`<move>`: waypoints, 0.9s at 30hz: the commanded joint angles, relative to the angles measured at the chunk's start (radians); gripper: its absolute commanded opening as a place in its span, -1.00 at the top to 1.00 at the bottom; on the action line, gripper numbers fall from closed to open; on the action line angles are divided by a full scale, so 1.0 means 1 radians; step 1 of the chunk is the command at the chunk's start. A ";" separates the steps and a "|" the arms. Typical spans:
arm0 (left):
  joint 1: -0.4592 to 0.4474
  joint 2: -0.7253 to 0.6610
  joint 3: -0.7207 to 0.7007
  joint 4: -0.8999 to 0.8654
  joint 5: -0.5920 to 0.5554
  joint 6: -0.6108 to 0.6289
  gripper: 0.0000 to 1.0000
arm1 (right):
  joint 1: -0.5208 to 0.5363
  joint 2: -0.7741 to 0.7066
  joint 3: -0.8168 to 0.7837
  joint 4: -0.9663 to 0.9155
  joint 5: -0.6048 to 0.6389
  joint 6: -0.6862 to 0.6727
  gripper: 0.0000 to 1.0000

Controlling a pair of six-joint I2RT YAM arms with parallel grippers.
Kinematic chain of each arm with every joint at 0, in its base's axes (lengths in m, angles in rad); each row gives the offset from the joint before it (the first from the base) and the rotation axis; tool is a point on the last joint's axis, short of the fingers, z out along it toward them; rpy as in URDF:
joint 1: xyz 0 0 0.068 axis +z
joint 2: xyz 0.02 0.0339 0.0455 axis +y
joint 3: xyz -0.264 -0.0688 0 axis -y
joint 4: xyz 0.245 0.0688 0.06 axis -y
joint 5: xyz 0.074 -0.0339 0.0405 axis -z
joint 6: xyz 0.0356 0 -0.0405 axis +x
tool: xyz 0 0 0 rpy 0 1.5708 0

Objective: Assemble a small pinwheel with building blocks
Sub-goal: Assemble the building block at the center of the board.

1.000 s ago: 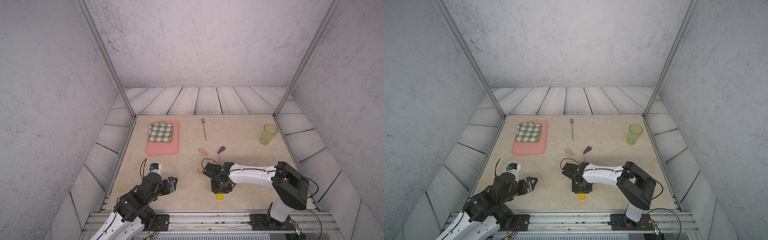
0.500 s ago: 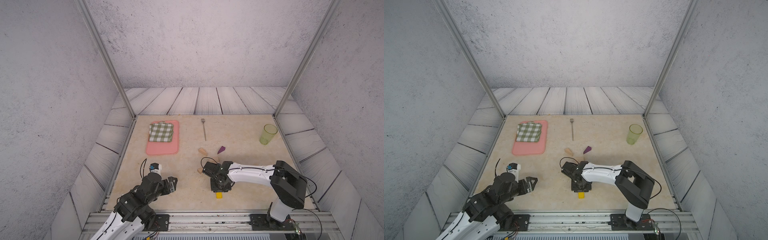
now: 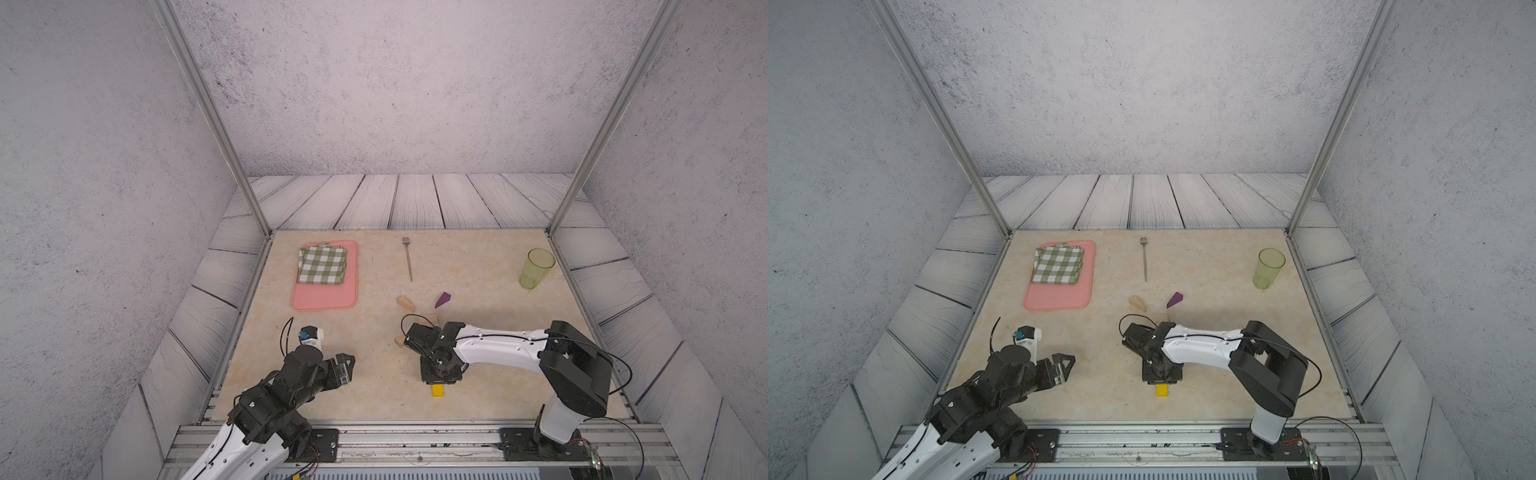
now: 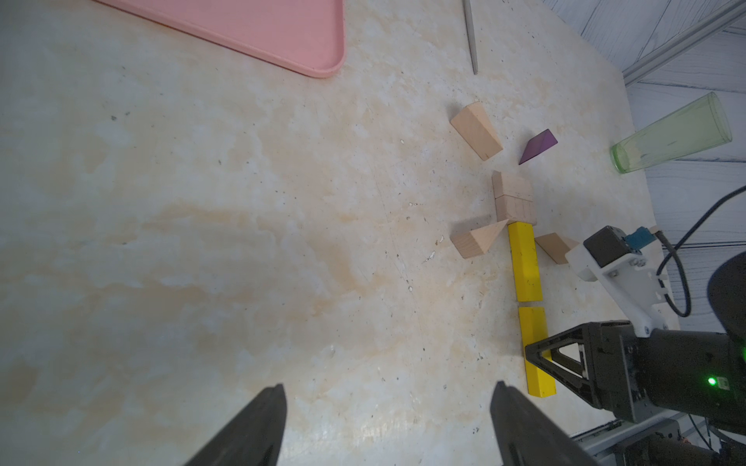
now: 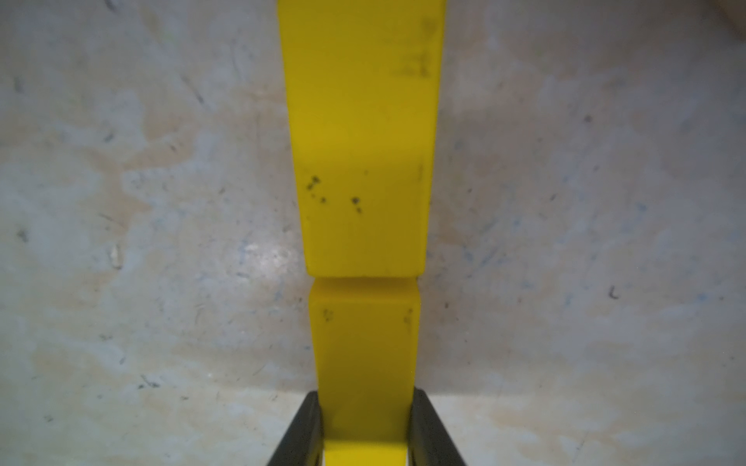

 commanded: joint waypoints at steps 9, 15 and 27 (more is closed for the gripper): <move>0.006 -0.008 -0.012 -0.006 -0.015 -0.006 -0.72 | -0.008 0.040 0.017 -0.008 0.054 0.006 0.34; 0.006 -0.009 -0.012 -0.005 -0.014 -0.006 -0.71 | -0.008 0.040 0.018 -0.009 0.062 0.008 0.34; 0.006 -0.010 -0.012 -0.005 -0.014 -0.007 -0.71 | -0.010 0.052 0.020 -0.006 0.053 0.001 0.29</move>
